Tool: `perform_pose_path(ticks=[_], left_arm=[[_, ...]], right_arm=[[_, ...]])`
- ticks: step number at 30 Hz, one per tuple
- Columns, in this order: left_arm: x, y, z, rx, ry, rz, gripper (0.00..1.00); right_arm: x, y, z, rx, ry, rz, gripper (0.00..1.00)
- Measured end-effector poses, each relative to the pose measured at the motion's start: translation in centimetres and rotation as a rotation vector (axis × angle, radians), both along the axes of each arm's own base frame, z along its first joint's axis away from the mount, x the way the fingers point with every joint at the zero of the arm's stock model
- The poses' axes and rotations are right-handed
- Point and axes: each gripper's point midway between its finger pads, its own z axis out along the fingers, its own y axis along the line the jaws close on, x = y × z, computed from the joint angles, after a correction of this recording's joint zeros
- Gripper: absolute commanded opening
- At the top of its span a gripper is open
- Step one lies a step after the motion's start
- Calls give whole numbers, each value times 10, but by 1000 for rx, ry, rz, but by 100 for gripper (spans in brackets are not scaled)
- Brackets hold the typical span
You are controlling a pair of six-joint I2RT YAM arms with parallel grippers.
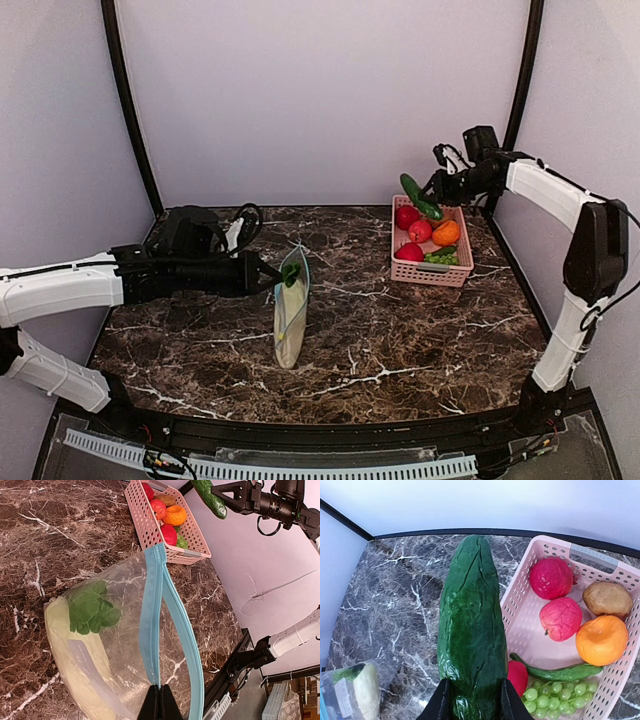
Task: Place the food in the zip-top bag and seal the zipper
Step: Pick up the fake vegetable from the bin, then place the fake vegetable in the zipper food storage bag.
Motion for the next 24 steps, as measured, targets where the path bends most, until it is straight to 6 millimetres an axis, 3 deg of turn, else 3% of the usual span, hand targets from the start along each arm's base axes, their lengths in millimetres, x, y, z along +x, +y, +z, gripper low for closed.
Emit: perform_pose_path(ticks=[7,14,19,24], left_arm=[[1,-1,6,-50,-22,9,1],[6,-6,14,-92,-56,44,1],[-2,-17,17,-85,-97,70,1],[-1,-26,8,-65,-106,113,1]], right_arm=[[-66,11,30,92,10,52,9],[-174,58,57,249,50,188,10],[-237,88,59,334,129,265,11],[-277,110,54,392,228,305,12]])
